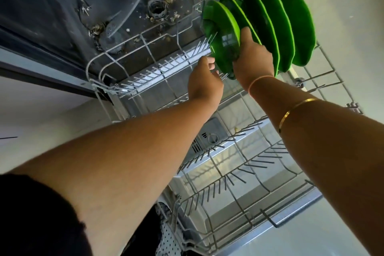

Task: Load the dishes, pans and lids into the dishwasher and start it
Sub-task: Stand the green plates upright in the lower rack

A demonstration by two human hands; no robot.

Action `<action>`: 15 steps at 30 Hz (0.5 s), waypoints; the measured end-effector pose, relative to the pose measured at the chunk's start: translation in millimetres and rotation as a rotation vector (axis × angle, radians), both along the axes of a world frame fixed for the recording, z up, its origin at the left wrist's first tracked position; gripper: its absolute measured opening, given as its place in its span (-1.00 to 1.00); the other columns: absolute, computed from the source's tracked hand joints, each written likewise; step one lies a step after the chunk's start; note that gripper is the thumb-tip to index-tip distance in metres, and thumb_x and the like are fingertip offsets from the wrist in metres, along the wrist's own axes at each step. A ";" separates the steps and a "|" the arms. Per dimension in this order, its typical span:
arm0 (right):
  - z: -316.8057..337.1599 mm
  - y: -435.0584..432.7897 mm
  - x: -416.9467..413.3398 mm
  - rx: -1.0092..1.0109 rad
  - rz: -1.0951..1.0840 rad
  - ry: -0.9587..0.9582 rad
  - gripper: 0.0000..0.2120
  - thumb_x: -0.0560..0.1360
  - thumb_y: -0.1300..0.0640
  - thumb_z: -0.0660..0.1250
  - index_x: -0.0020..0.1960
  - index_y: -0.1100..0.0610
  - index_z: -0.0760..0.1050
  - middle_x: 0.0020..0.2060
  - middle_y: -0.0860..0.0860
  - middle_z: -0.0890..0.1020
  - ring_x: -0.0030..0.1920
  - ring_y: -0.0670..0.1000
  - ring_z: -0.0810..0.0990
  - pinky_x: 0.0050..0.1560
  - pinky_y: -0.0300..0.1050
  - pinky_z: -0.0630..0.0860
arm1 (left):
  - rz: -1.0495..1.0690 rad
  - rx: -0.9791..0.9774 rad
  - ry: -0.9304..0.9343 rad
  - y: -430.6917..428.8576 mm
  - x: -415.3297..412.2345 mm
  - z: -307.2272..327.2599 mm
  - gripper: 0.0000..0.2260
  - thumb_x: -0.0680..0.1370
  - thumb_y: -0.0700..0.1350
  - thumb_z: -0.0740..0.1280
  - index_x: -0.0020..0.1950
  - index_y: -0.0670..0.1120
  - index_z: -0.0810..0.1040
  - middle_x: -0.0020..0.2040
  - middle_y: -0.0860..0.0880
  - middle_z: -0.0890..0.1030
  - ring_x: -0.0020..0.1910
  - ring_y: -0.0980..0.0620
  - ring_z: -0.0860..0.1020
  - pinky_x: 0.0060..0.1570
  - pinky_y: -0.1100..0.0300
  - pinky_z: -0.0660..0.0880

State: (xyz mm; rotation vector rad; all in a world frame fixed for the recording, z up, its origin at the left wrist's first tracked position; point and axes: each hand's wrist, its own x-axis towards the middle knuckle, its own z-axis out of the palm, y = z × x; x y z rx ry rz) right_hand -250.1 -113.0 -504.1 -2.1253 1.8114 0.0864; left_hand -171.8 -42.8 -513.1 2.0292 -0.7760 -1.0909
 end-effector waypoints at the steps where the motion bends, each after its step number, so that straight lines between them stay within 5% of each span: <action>1: -2.6 3.0 -1.4 0.024 -0.024 -0.018 -0.53 0.51 0.34 0.15 0.38 0.13 0.16 -0.01 0.23 0.60 -0.03 0.28 0.57 -0.09 0.09 0.45 | 0.004 0.007 0.003 1.0 0.7 -0.6 -0.72 0.56 -0.32 0.17 0.25 -0.18 0.45 0.20 -0.13 0.55 0.15 -0.05 0.54 0.09 0.19 0.42; 8: -3.2 6.5 -1.6 0.258 -0.139 -0.128 -0.46 0.44 0.12 0.42 0.30 0.14 0.22 0.01 0.20 0.59 0.00 0.25 0.59 0.05 0.17 0.54 | -0.030 0.033 -0.022 4.9 3.4 8.3 -0.73 0.57 -0.27 0.22 0.28 -0.16 0.42 0.24 -0.12 0.53 0.19 -0.04 0.52 0.07 0.21 0.41; 15: 33.3 28.7 -1.9 0.170 -0.169 -0.092 -0.51 0.50 0.12 0.36 0.29 0.25 0.22 0.15 0.24 0.51 0.13 0.26 0.53 0.06 0.07 0.46 | -0.057 0.019 -0.031 20.8 9.6 39.6 -0.71 0.58 -0.26 0.20 0.30 -0.15 0.40 0.27 -0.13 0.50 0.21 -0.06 0.51 0.15 0.11 0.45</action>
